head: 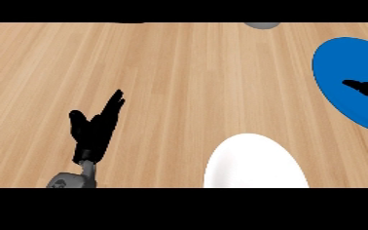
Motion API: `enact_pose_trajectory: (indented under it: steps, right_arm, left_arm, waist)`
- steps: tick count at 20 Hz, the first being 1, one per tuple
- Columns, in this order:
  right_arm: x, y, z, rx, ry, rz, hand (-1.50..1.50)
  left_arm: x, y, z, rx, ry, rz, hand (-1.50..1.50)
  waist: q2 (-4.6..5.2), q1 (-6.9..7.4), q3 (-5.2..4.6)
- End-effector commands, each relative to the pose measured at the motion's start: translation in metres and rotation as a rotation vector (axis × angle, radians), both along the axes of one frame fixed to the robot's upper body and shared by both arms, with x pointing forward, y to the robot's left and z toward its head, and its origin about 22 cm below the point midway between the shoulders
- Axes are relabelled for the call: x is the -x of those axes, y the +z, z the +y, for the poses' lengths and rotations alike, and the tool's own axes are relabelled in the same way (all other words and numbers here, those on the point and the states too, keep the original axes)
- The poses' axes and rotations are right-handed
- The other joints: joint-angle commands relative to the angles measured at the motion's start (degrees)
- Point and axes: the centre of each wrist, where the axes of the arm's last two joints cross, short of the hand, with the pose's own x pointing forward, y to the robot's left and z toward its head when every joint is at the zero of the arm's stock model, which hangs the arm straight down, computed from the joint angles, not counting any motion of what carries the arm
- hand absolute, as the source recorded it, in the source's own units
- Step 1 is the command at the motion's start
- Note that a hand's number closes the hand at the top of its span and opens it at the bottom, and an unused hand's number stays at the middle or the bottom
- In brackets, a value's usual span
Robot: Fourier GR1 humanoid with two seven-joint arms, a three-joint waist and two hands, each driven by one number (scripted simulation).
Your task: Pick the eggplant from the plate and place it in the plate
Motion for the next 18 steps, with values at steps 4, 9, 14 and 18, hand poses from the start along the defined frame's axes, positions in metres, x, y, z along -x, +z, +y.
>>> enact_pose_trajectory:
  steps: [4, 9, 14, 18]
  right_arm:
    - [0.021, 0.022, -0.038, -0.191, -0.034, -0.07, -1.5]
    - [0.055, 0.017, -0.067, -0.275, 0.088, -0.03, -1.5]
    - [0.085, 0.016, -0.088, -0.296, 0.21, 0.021, -1.5]
    - [0.1, 0.014, -0.096, -0.271, 0.226, 0.042, -1.5]
  left_arm:
    - [0.001, -0.003, 0.001, 0.005, 0.022, 0.06, 0.0]
    - [0.011, -0.015, 0.003, 0.002, 0.031, 0.067, 0.0]
    - [0.021, -0.019, 0.007, 0.001, 0.032, 0.077, 0.0]
    - [0.027, -0.021, 0.012, 0.011, 0.032, 0.088, 0.0]
  waist:
    - [-0.01, -1.03, -0.38]
    - [0.04, -1.72, -0.31]
    - [-0.29, -1.89, -0.32]
    - [-0.29, -1.57, -0.21]
